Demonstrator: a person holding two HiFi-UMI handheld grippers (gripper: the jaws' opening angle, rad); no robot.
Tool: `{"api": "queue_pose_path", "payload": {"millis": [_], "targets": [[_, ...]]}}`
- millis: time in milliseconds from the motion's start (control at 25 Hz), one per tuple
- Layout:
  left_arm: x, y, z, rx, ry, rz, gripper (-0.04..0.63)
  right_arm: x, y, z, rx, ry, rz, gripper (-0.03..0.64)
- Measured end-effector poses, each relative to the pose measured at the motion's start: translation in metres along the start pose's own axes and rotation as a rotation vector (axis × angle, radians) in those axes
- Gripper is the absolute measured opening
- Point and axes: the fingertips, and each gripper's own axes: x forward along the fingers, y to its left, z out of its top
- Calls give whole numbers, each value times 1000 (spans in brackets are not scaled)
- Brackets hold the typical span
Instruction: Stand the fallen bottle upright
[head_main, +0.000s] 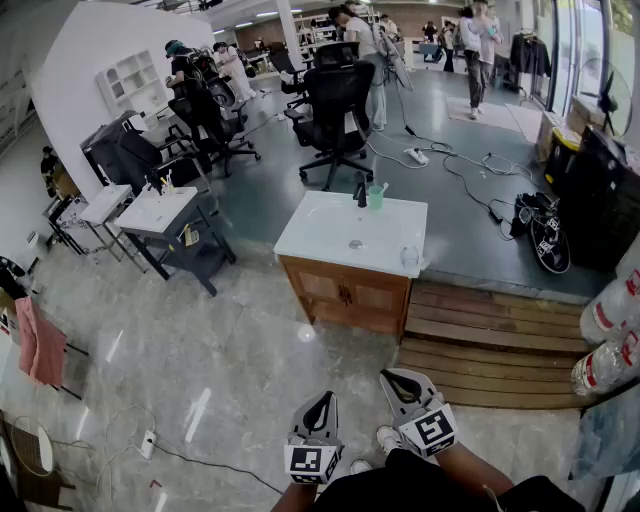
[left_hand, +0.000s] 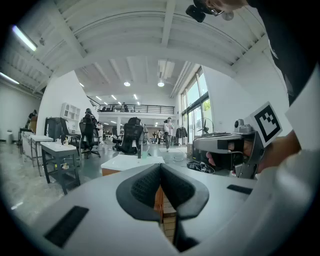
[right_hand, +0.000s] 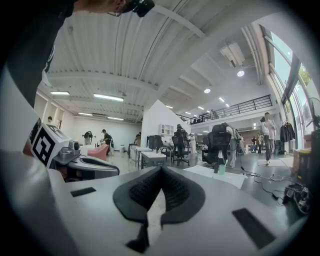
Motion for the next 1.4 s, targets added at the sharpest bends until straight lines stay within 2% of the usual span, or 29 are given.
{"api": "queue_pose_path", "payload": {"millis": [280,720,960,1240,1400], "targets": [[31,11,13,19,-21,12,18,23,-29,10,-38,-17,-5,11],[82,16,29,42,-21,14,18,51,-77,2,39,-27,19,15],[122,18,45,49,-48,39,18,71,-122,5,-5,-22,31,21],[164,18,52,62,-35,88,18,88,-167,7,13,-13,49,35],[183,25,59,87,-34,82,18,104,-186,22,-44,-36,45,43]]}}
